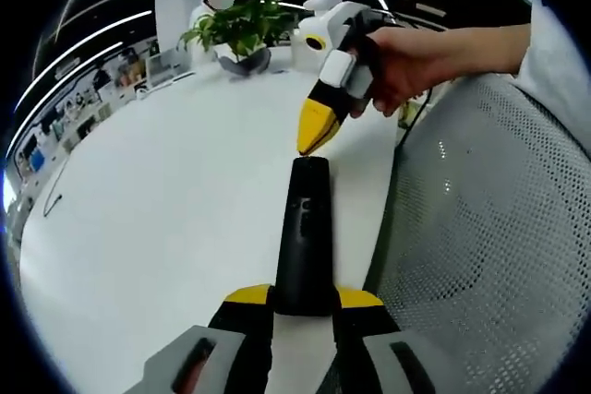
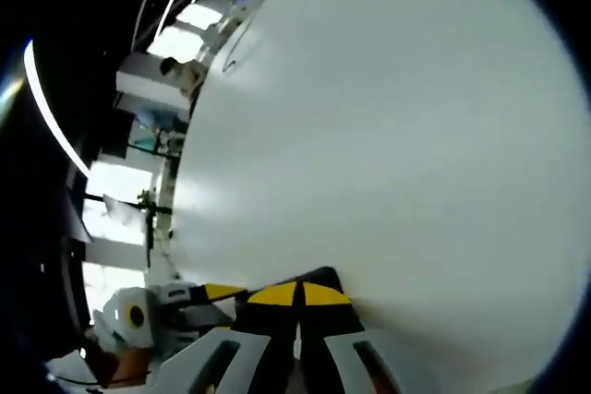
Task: Press the specified remote control buttons in sequence, fully releasing each button before pressing the next.
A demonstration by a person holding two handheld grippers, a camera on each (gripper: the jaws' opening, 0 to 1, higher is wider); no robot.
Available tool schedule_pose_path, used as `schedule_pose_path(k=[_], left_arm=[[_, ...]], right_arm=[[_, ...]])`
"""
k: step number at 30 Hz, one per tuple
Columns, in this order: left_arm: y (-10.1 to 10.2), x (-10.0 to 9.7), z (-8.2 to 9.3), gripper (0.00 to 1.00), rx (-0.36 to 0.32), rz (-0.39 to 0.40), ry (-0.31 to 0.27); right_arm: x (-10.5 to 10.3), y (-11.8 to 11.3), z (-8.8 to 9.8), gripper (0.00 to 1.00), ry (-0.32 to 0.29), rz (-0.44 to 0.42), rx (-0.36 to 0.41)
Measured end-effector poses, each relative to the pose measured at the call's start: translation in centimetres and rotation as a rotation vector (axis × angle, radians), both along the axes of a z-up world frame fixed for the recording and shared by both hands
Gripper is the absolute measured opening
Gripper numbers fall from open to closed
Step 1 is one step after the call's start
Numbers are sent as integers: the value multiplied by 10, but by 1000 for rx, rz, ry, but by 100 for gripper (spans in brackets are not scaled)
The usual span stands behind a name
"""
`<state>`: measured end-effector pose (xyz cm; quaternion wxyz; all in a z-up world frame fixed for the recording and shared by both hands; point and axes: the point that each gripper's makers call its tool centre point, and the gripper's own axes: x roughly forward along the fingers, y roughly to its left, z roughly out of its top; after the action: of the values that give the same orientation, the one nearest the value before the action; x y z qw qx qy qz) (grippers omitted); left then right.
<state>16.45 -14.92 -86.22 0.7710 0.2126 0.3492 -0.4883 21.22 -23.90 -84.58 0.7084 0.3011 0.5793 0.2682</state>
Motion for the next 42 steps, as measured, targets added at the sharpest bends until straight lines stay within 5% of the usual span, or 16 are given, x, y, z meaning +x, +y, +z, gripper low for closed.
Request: schedule_pose_path(k=[18, 24, 28, 42], left_arm=[[0, 1, 0, 24, -13, 11, -2], [0, 1, 1, 24, -11, 10, -4], [0, 1, 0, 24, -12, 9, -4], [0, 1, 1, 24, -16, 5, -1]], right_arm=[[-5, 4, -5, 0, -12, 71, -52], [-5, 4, -6, 0, -15, 55, -54], [-2, 1, -8, 0, 39, -20, -21], [-4, 10, -2, 0, -110, 123, -132]])
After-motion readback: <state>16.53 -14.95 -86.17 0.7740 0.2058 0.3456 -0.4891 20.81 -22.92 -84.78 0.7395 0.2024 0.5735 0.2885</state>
